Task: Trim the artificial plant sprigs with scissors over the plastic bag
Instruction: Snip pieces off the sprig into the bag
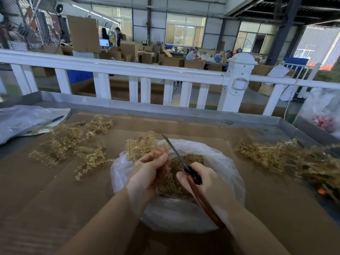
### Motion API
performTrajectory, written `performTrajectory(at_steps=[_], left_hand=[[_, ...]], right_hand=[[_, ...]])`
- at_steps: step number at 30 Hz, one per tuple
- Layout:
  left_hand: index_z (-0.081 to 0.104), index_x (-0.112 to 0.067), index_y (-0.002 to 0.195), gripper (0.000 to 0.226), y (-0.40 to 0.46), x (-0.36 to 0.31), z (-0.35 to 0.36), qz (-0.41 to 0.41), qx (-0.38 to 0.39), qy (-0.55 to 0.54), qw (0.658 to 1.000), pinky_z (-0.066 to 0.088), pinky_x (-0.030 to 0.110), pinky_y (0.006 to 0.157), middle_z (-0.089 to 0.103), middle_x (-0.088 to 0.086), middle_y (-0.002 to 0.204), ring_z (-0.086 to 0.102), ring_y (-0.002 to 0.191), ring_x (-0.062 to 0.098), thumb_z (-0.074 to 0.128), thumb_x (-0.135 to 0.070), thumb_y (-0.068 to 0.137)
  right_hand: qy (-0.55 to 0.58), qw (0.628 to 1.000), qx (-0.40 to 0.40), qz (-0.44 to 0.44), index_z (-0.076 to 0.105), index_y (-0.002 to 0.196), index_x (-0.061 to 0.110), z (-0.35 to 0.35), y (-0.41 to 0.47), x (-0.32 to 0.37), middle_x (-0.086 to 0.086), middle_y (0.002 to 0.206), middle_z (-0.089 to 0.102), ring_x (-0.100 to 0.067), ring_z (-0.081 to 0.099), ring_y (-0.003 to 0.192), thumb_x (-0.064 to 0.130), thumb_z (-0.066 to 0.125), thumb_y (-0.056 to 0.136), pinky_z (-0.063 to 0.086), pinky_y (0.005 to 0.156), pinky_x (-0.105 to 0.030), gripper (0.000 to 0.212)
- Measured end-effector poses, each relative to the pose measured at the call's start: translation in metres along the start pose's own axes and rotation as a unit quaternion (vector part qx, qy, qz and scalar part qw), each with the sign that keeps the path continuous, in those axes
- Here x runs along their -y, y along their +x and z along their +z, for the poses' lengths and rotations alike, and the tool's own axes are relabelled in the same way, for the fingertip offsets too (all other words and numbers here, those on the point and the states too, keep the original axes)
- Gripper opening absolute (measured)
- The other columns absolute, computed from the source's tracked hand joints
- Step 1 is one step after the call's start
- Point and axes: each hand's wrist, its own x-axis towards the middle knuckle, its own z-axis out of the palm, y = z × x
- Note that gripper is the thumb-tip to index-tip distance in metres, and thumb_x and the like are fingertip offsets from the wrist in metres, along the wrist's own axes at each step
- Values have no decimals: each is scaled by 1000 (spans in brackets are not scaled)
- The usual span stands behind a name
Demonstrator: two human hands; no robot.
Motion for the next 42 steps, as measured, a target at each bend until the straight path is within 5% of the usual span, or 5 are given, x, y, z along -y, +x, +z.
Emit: performTrajectory(at_steps=[17,22,31,38,42], left_hand=[[62,-7,74,25,-2,3,2,147,5,38,988,50,25,75,69,-1,70,65,73,12,60,17,77],[64,-8,81,22,-2,2,0,120,-6,31,992,52,22,70,68,3,75,66,72,12,63,13,77],[64,-10,90,20,-1,0,-1,28,-32,-10,999,53,22,50,69,3,66,66,61,14,65,6,78],[68,-8,92,21,1,1,-2,-8,-44,-23,999,50,49,95,70,15,92,64,98,33,65,7,78],[70,-9,94,18,4,2,-4,-40,-45,-10,998,52,50,89,69,15,98,63,107,37,67,-1,78]], right_hand=[[34,999,-17,31,48,70,28,-2,2,-1,30,62,54,7,52,57,54,53,88,37,56,-9,33],[22,999,-26,38,50,72,26,-2,0,0,9,61,55,4,53,59,58,52,87,34,55,-14,35],[-7,999,-25,32,52,79,27,-1,-4,7,6,64,57,3,55,65,57,52,87,39,55,-12,32],[-62,998,-28,-12,44,76,31,4,-12,12,7,60,51,3,55,64,54,51,89,39,60,-10,28],[-121,992,-31,-30,46,88,32,8,-14,8,12,72,53,-1,51,71,62,45,87,35,57,-11,30]])
